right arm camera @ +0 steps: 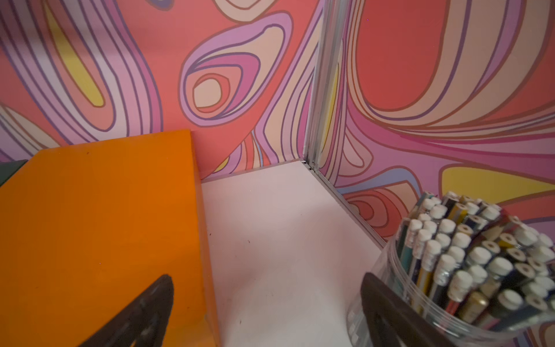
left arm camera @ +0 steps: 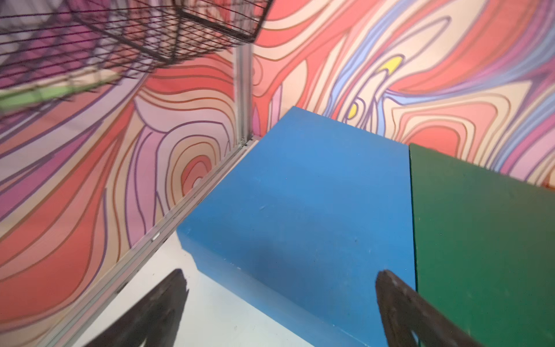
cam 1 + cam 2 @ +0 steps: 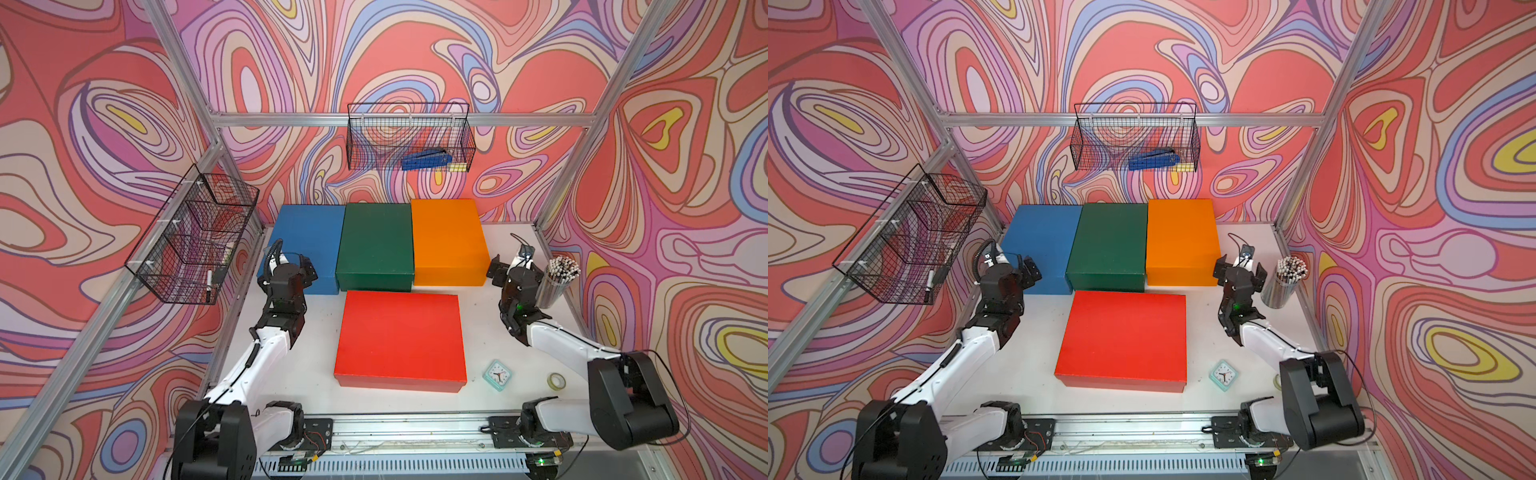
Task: Stack the shoeboxes
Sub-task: Pick up the shoebox from the center of the board.
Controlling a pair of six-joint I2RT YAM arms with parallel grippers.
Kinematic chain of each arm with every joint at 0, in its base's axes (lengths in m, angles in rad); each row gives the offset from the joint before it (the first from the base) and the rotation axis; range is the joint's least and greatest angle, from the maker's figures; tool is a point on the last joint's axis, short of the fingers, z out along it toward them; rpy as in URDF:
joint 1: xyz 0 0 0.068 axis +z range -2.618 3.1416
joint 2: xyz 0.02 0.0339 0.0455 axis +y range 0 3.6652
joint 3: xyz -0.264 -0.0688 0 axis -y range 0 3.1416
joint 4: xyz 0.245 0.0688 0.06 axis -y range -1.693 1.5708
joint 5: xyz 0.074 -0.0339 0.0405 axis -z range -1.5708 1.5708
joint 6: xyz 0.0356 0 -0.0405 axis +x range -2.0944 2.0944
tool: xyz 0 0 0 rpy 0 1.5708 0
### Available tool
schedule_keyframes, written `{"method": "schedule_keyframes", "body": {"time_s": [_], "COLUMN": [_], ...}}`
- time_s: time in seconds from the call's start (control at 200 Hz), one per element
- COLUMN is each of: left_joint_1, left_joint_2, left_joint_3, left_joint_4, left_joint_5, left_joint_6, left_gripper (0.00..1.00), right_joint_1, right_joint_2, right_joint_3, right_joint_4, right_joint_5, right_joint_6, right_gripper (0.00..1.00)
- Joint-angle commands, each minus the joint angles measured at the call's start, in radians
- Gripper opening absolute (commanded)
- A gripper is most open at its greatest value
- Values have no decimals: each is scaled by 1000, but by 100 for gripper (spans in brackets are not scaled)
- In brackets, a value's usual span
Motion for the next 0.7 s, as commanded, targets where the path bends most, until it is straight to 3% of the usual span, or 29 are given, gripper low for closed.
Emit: {"method": "schedule_keyframes", "body": {"time_s": [0.0,0.055,0.135,0.245,0.486,0.691], "left_joint_1": [-1,0,1,-1,-7,-140], "left_joint_2": [-51,-82,-111,-81,101,114], "left_joint_3": [63,66,75,168,364,368], "left_joint_4": [-426,-446,-414,-529,-752,-824], "left_joint_5": [-151,-135,-66,2,241,300], "left_joint_6": [-390,-465,-420,-451,-329,-352], "left_gripper": [100,100,100,100,100,100], "right_joint_1": [104,168,231,286,385,388], "right_joint_2": [-76,-116,-141,-122,-72,-134], "right_joint_3": [29,60,133,238,328,305], "right_joint_4": [-182,-276,-432,-666,-866,-983], "right_joint_5": [156,181,159,106,-9,-186], "right_joint_6": [0,18,87,212,293,373], "right_gripper": [98,99,98,98,98,98]}}
